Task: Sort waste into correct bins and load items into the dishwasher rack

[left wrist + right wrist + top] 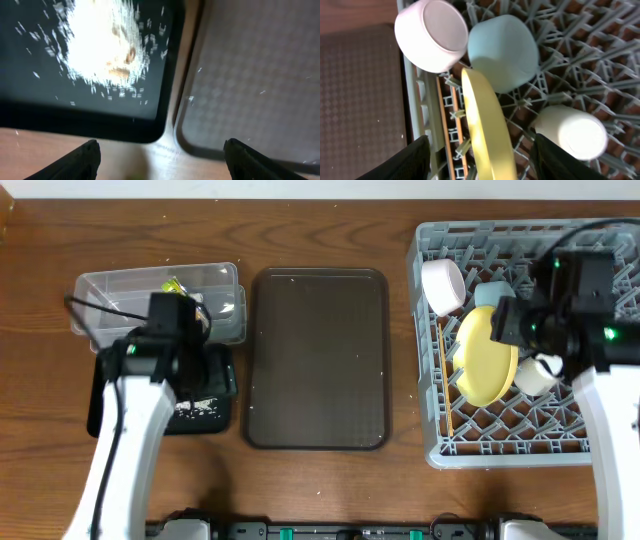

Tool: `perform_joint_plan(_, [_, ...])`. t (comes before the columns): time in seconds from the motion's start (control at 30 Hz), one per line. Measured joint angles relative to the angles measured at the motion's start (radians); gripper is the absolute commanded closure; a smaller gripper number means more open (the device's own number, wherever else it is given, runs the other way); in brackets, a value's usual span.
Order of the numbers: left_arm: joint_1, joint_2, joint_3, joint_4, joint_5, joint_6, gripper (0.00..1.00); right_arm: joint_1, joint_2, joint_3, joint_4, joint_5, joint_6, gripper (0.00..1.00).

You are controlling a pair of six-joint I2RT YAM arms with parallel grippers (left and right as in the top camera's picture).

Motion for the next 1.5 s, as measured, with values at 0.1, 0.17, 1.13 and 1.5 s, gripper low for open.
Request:
perform_joint_plan(0.1, [0.000,-0.107,-0.042,0.044,0.000,0.002,0.18,0.000,-0.072,-0.080,0.041,0.012,0.019,0.36])
perform_joint_plan(0.17, [0.000,-0.186,-0.085,0.077,0.000,0.002,0.18,0.000,-0.119,-0.156,0.082,0.020,0.031,0.34])
perform_joint_plan(1.13, [0.000,-0.491,-0.330,0.194,0.000,0.004,0.02,0.005,-0.443,-0.657,0.269,0.005,0.168,0.01])
perform_joint_plan(1.5, [0.000,-0.491,-0.330,0.194,0.000,0.004,0.02,0.005,-0.443,-0.657,0.261,-0.002,0.168,0.01])
